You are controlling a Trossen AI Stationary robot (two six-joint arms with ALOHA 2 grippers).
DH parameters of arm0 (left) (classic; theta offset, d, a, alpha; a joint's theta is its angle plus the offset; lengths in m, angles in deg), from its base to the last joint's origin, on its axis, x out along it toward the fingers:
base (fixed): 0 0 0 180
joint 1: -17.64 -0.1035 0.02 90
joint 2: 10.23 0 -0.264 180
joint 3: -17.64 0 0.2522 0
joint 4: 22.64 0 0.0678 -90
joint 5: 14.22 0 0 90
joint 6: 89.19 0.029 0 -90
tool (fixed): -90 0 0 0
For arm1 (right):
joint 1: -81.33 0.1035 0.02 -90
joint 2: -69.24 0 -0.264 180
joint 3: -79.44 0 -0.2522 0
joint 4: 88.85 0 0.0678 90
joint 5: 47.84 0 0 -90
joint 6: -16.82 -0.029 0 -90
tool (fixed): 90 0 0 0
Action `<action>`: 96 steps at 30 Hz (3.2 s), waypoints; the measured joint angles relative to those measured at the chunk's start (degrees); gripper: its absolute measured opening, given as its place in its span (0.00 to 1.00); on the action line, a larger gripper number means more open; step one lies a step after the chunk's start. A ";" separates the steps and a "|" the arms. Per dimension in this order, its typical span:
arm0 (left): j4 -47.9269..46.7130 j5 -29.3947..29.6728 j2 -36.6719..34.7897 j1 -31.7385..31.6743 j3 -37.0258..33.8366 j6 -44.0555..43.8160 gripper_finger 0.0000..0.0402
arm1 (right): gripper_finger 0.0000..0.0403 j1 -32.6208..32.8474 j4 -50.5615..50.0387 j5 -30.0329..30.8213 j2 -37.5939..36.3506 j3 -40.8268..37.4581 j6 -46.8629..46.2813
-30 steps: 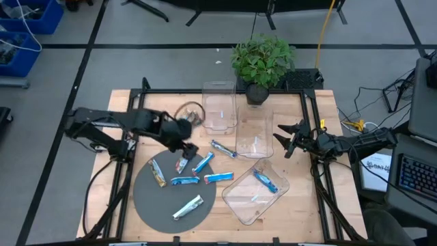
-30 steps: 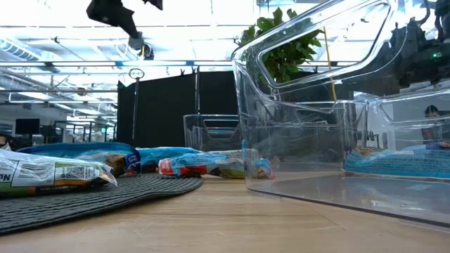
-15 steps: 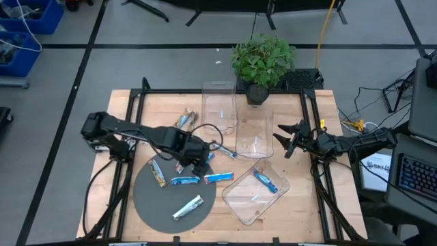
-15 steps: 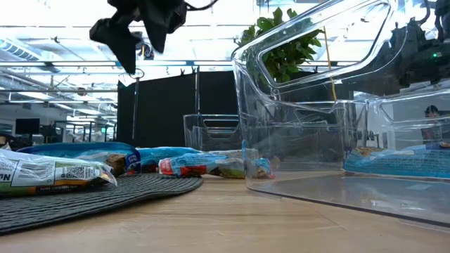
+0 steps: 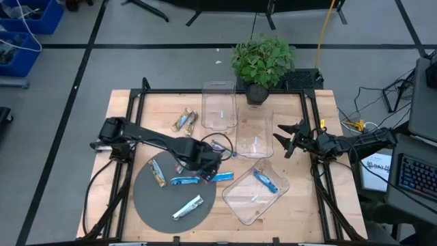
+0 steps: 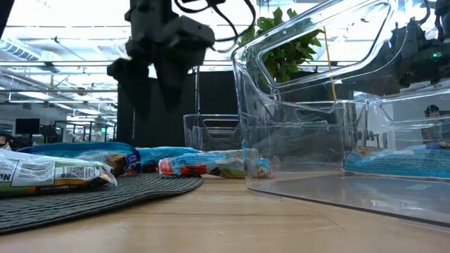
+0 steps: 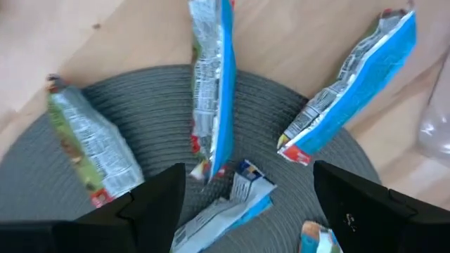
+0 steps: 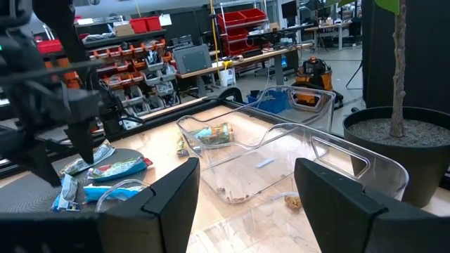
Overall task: Pick and place Granola Bars by type
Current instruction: Put the red granola bar into the top transparent bin
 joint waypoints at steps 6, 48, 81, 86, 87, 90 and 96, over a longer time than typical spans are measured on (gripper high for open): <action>0.49 2.33 2.83 -0.04 -0.04 1.82 0.77 | 0.56 -0.02 0.00 0.00 0.00 0.00 0.00; 7.71 0.93 5.43 -1.14 -7.32 5.00 0.51 | 0.56 -0.02 -0.02 0.00 0.00 -0.02 0.00; 7.75 0.48 5.34 -1.20 -7.26 9.48 0.02 | 0.56 0.00 0.00 0.00 0.00 0.00 -0.02; 5.38 -1.07 5.06 -1.18 -6.21 12.74 0.02 | 0.56 0.00 0.00 0.01 0.01 -0.01 -0.02; 4.39 -1.08 4.99 -1.18 -5.65 13.71 0.02 | 0.56 0.00 0.00 0.00 0.00 0.00 -0.02; 0.93 -1.58 4.99 -1.16 -3.37 17.27 0.02 | 0.56 0.00 0.00 0.00 0.02 0.00 0.00; -5.64 -2.91 4.99 -1.18 3.14 24.10 0.02 | 0.56 -0.01 -0.02 0.00 0.02 0.00 -0.02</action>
